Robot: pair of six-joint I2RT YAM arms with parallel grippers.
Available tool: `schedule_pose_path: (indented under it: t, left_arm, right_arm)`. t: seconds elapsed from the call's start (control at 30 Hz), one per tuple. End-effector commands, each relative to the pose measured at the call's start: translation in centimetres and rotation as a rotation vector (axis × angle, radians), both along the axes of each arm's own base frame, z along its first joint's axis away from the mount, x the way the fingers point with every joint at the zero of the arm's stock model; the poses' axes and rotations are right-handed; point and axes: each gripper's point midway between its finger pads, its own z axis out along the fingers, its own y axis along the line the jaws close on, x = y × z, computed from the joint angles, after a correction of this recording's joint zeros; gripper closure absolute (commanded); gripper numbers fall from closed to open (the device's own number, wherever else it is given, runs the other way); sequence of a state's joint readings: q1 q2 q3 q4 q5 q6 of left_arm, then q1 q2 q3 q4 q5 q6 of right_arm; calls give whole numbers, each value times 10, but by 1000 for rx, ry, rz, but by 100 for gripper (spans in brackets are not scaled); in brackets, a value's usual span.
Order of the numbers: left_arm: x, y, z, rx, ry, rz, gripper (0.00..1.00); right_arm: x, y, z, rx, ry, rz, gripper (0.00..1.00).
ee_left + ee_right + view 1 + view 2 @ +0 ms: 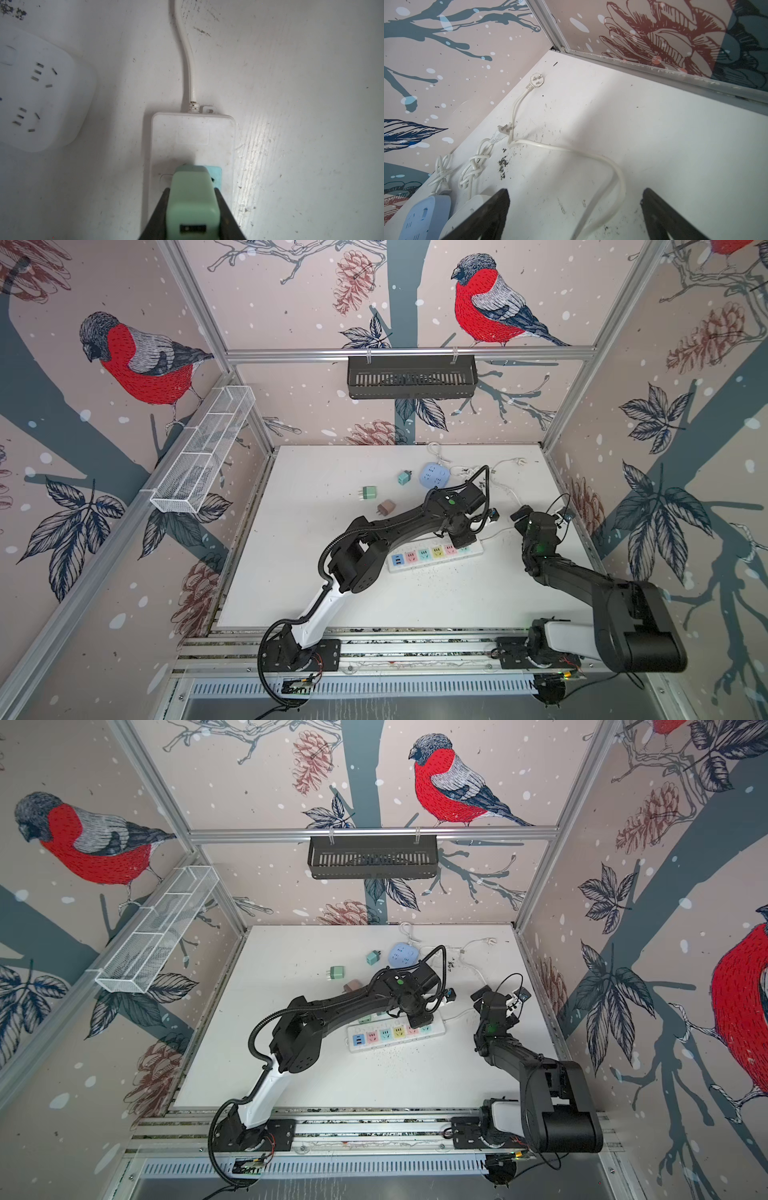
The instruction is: Insert the plug
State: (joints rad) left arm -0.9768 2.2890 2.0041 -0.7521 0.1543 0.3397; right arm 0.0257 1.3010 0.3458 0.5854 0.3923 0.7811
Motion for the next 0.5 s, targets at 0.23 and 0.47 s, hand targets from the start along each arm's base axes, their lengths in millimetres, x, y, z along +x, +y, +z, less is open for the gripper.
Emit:
schedule_pose_path:
  t: [0.23,0.47]
  left_arm:
    - [-8,10,6,29,9,-2,100]
    - [-7,8,-1,36,6,0,100]
  right_arm:
    - [4,0,8,-4,-34,1,0]
    - [4,0,8,-4,-34,2,0]
